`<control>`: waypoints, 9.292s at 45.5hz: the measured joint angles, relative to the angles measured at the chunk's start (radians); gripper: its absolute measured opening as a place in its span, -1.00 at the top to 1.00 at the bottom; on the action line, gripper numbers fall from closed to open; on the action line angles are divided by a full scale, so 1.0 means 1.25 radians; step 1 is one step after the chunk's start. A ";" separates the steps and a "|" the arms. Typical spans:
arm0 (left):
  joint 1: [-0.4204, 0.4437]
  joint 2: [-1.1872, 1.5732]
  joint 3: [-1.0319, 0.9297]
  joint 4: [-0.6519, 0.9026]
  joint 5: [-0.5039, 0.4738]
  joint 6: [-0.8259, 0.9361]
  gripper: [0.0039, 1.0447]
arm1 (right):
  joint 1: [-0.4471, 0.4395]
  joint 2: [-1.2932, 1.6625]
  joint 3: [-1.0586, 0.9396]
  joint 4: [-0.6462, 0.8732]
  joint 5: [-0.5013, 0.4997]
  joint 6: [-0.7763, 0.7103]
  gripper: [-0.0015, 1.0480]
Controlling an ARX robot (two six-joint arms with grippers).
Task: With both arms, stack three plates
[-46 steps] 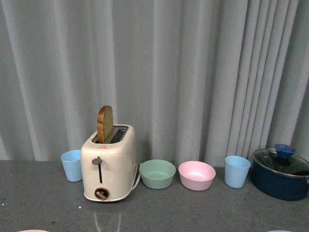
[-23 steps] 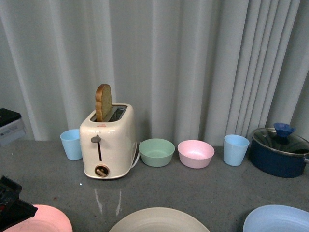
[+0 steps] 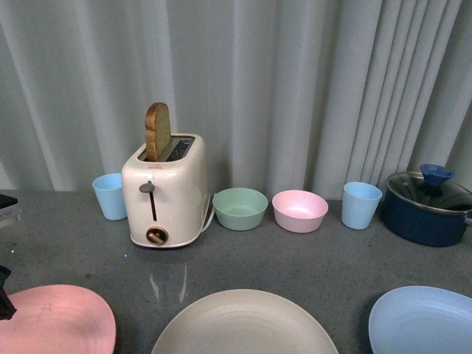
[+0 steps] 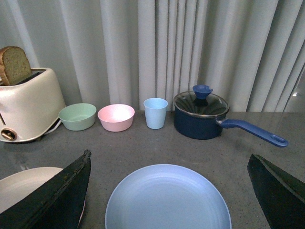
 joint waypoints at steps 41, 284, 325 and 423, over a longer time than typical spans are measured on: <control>0.088 0.121 0.033 0.057 0.000 0.046 -0.87 | 0.000 0.000 0.000 0.000 0.000 0.000 -0.86; -0.240 -0.835 -0.675 0.783 -0.179 -0.457 0.03 | 0.000 0.000 0.000 0.000 0.000 0.000 -0.86; -0.208 -1.215 -0.933 0.651 -0.161 -0.482 0.94 | 0.000 0.000 0.000 0.000 0.000 0.000 -0.86; -0.208 -1.612 -0.946 0.291 -0.160 -0.485 -0.89 | 0.104 0.133 0.053 -0.021 0.433 0.091 -0.86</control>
